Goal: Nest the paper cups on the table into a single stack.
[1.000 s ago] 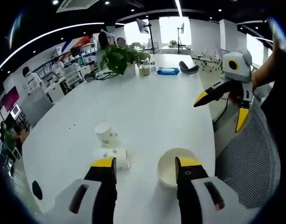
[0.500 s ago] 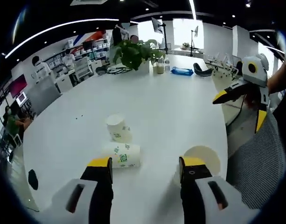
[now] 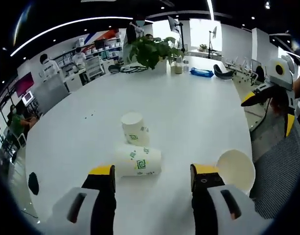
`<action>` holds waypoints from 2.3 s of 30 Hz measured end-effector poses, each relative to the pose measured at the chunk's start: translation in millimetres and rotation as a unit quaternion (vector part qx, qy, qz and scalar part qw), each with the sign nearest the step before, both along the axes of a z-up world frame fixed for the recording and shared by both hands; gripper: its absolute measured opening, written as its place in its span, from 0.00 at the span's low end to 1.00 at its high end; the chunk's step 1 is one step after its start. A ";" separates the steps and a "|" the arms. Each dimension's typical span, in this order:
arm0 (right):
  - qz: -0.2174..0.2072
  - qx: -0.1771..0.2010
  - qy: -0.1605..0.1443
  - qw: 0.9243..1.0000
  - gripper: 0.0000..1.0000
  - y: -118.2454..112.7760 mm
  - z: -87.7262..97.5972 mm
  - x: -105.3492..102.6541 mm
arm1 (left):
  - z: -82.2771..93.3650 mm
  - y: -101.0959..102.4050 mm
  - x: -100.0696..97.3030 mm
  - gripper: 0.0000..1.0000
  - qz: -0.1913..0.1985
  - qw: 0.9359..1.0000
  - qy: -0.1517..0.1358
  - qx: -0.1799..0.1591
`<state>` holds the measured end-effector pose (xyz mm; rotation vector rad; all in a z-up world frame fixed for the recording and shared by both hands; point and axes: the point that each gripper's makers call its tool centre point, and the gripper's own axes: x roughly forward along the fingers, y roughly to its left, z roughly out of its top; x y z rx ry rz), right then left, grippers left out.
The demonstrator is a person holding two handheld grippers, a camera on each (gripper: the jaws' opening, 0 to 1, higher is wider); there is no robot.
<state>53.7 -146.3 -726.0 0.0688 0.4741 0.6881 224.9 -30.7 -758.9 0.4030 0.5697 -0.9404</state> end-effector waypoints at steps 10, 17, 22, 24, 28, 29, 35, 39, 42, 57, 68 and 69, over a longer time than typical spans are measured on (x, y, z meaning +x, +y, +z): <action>-0.006 0.003 0.006 1.000 0.81 -2.6 -1.7 1.4 | -15.4 -3.7 18.2 0.62 0.010 1.000 0.007 -0.004; -0.010 0.004 0.009 1.000 0.80 -4.4 -2.9 1.9 | -28.0 -5.7 29.1 0.61 0.017 1.000 0.014 0.004; -0.011 0.004 0.011 1.000 0.80 -5.0 -3.3 1.9 | -32.5 -6.2 34.0 0.61 0.019 1.000 0.013 0.009; -0.012 0.004 0.011 1.000 0.80 -5.3 -3.2 2.2 | -35.1 -7.0 38.6 0.61 0.021 1.000 0.014 0.010; -0.015 0.004 0.011 1.000 0.79 -6.6 -3.3 2.6 | -38.2 -8.7 39.0 0.60 0.021 1.000 0.016 0.012; -0.016 0.003 0.011 1.000 0.79 -6.7 -3.1 2.6 | -39.3 -9.7 39.3 0.60 0.020 1.000 0.015 0.013; -0.021 0.003 0.012 1.000 0.79 -8.0 -3.1 3.3 | -44.2 -14.0 40.9 0.58 0.020 0.999 0.014 0.023; -0.025 0.003 0.013 1.000 0.78 -9.6 -3.6 4.2 | -49.7 -17.3 40.7 0.57 0.015 0.999 0.010 0.034; -0.025 0.002 0.015 1.000 0.78 -9.9 -4.5 4.3 | -52.6 -15.2 45.2 0.57 0.018 0.999 0.011 0.037; -0.025 -0.001 0.017 1.000 0.78 -9.5 -6.1 4.0 | -52.3 -12.7 43.8 0.57 0.019 0.999 0.012 0.040; -0.019 0.002 0.010 1.000 0.78 -7.3 -3.3 2.9 | -36.7 -3.3 32.7 0.56 0.014 0.999 0.002 0.039; -0.018 0.003 0.010 1.000 0.78 -6.8 -2.8 2.6 | -34.8 -2.1 30.9 0.56 0.013 0.999 0.000 0.040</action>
